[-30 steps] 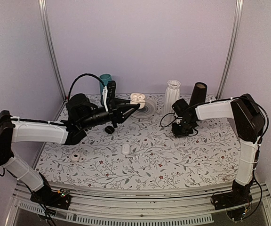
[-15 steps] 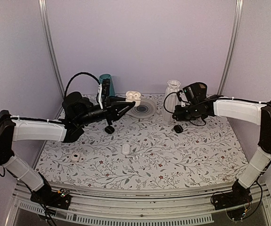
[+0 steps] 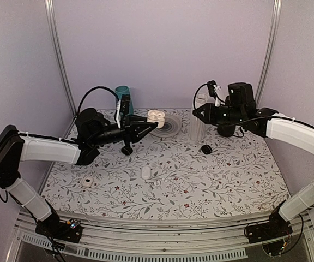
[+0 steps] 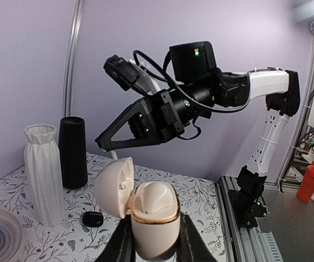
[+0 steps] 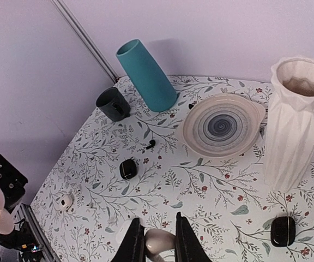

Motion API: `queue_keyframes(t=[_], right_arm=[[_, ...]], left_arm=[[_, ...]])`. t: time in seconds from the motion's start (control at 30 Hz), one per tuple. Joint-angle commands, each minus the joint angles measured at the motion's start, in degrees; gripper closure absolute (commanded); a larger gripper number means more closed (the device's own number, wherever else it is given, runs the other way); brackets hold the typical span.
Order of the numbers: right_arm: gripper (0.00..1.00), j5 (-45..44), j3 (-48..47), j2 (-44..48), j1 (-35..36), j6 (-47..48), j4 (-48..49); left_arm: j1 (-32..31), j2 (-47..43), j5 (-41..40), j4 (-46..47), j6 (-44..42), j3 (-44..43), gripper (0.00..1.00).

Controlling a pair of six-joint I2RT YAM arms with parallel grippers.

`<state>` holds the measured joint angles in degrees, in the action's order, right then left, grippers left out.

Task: Insert the wireless bluetooth earbuds into the charging case
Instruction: Insert the right earbud into the right side groove of the charging case.

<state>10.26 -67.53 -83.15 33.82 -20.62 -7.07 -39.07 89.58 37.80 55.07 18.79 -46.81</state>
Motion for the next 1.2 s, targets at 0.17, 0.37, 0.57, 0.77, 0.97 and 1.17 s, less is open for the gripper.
queue_keyframes(t=[0.17, 0.37, 0.57, 0.77, 0.97, 1.17], right_arm=[[0.95, 3.49, 3.59, 6.73, 4.05, -2.16, 12.02], [0.95, 3.23, 4.09, 7.49, 7.18, -2.61, 16.21], [0.95, 3.41, 3.66, 6.38, 10.36, -2.50, 20.30], [0.94, 3.46, 3.20, 5.72, 13.16, -1.52, 22.97], [0.94, 4.03, 2.31, 4.46, 16.06, 0.06, 24.12], [0.94, 3.21, 1.68, 3.41, 17.63, 1.09, 24.82]], left_arm=[[0.84, 2.42, 3.27, 4.31, 3.97, -1.21, 1.00], [0.84, 2.98, 4.35, 4.72, 5.19, -2.03, 1.00], [0.83, 4.33, 6.02, 9.32, 8.61, -2.25, 1.00], [0.81, 4.90, 6.54, 11.71, 10.50, -2.50, 1.00], [0.70, 4.69, 6.24, 13.51, 11.67, -2.68, 1.00], [0.53, 4.79, 6.75, 13.83, 11.89, -3.25, 1.00]])
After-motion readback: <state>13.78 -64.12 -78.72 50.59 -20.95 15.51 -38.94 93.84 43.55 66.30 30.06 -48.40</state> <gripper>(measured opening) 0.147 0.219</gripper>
